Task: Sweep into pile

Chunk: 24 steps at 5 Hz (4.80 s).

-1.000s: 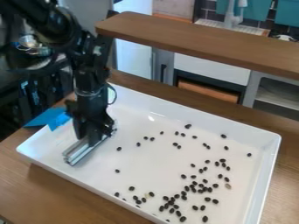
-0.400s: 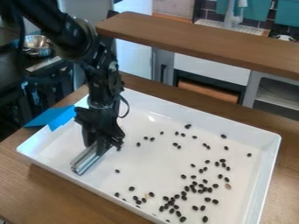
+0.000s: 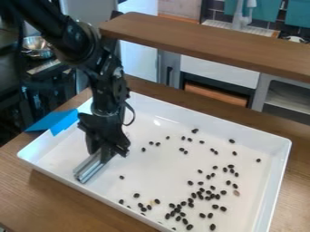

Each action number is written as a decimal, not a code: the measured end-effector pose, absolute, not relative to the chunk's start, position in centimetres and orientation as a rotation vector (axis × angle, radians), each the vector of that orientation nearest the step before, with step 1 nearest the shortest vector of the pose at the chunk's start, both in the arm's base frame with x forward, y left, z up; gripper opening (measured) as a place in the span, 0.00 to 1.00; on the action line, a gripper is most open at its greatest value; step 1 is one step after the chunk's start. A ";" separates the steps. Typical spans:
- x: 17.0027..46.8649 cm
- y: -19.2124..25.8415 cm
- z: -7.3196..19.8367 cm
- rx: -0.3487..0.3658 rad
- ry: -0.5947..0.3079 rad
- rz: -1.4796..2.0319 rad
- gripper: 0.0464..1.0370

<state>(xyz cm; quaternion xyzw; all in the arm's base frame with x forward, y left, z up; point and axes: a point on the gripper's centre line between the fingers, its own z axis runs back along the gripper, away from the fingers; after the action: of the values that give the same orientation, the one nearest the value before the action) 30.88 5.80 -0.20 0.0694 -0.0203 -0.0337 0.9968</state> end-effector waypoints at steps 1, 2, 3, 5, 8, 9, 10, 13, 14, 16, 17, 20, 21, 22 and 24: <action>30.0 4.1 -0.2 0.123 -0.013 -0.072 0.30; 29.9 2.4 -0.2 0.113 -0.007 -0.084 0.29; 29.7 0.9 -0.2 0.103 -0.002 -0.092 0.29; 29.5 -2.3 -0.2 0.083 0.004 -0.089 0.29; 29.3 -7.3 -0.3 0.048 0.035 -0.065 0.29; 29.0 -10.3 -0.1 0.019 0.044 -0.081 0.29; 27.7 -13.9 0.6 -0.016 0.086 -0.112 0.29; 29.5 -10.8 6.1 -0.080 0.092 -0.072 0.29; 30.1 -5.1 8.7 -0.048 0.065 -0.058 0.29; 33.0 3.9 10.7 -0.014 0.052 -0.106 0.29; 35.0 8.6 9.6 -0.025 0.030 -0.134 0.29; 37.9 13.2 3.7 0.112 -0.029 -0.062 0.29; 37.8 11.6 2.2 0.124 -0.026 -0.041 0.29; 38.0 10.6 1.4 0.136 -0.029 -0.035 0.29; 38.0 7.5 0.3 0.136 -0.005 -0.029 0.29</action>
<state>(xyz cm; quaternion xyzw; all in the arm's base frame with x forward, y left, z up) 38.02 7.54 0.31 0.0682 -0.0024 -0.0146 0.9976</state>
